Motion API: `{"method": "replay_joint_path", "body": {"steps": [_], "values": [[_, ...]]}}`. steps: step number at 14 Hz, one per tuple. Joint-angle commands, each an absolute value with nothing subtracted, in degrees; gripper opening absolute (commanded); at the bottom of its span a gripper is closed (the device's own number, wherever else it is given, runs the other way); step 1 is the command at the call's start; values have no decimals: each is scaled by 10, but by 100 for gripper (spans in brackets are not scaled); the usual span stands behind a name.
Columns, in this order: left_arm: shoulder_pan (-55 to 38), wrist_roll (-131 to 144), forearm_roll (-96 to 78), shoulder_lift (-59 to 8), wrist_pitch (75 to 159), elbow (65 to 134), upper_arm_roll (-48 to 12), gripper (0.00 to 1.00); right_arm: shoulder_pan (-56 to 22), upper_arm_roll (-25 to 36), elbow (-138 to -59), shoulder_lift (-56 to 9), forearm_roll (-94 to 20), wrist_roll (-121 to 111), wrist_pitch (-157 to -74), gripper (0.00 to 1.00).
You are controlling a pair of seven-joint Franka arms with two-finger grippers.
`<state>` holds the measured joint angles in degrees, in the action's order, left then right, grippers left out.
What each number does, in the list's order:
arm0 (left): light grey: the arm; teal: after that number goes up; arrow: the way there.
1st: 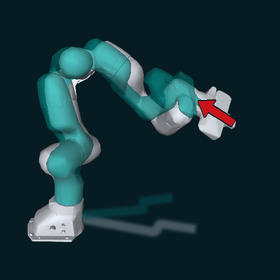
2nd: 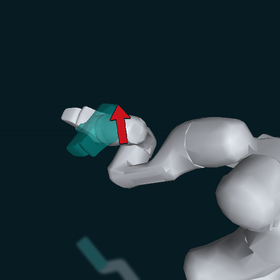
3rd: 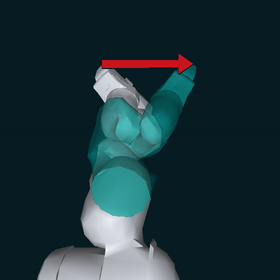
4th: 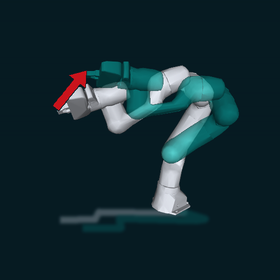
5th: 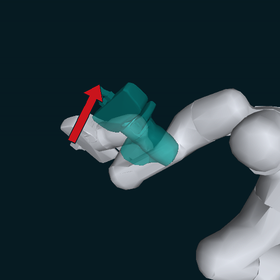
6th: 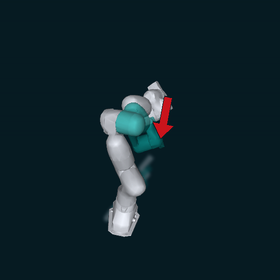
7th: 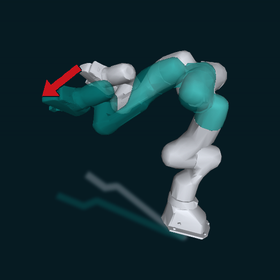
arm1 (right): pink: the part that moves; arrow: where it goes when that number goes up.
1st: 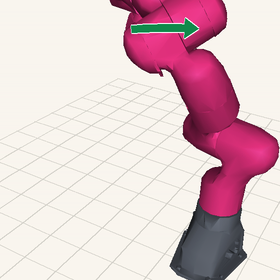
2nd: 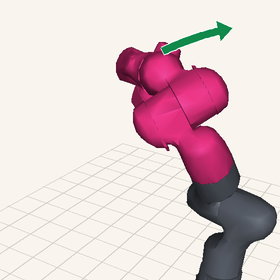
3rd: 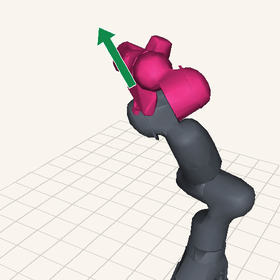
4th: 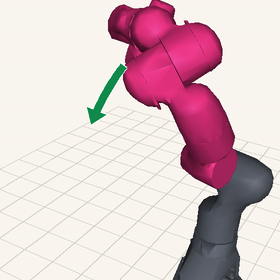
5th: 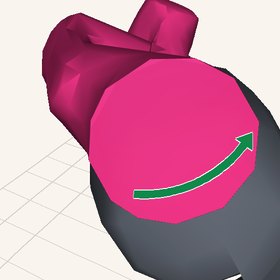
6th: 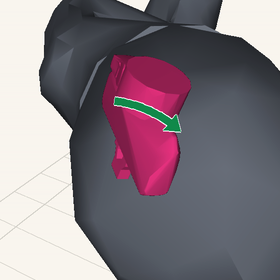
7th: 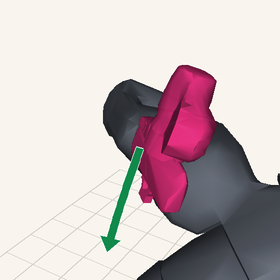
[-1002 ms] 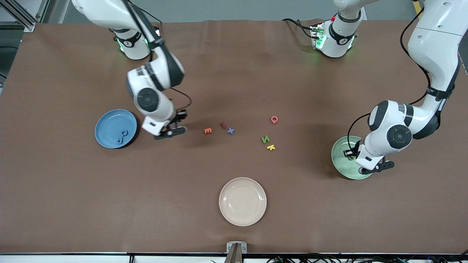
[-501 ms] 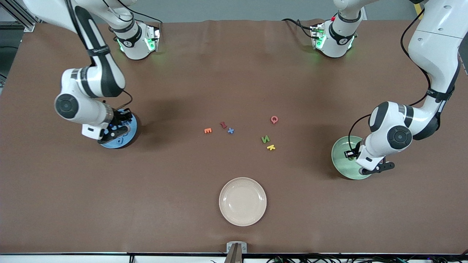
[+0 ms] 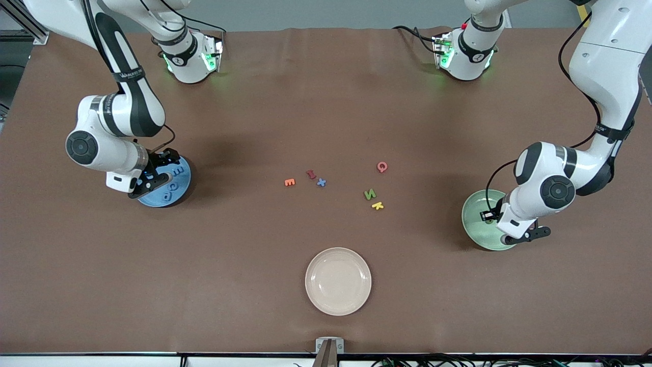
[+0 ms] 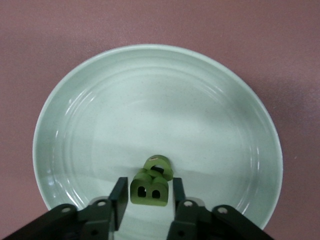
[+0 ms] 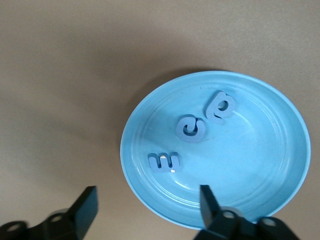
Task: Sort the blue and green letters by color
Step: 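Place the blue m on the blue plate with the right gripper, then grasp the green N with the left gripper while the right reaches letters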
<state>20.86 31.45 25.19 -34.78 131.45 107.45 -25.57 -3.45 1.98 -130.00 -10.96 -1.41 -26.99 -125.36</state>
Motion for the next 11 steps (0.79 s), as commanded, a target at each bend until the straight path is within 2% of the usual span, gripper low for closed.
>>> {"method": "replay_joint_path", "body": {"steps": [1, 5, 8, 11], "values": [[211, 315, 265, -343, 1315, 1070, -258, 100, -32, 7, -1315, -85, -19, -231, -1255, 100], [205, 330, 258, -316, 1299, 1070, -290, 100, -122, 5, -1282, -83, -20, -50, -1237, 100], [204, 395, 258, -300, 1267, 1070, -352, 100, -198, 5, -1208, -86, -20, 140, -1177, 100], [197, 473, 259, -302, 1260, 1071, -402, 100, -221, 5, -1087, -102, -46, 190, -1069, 100]]}}
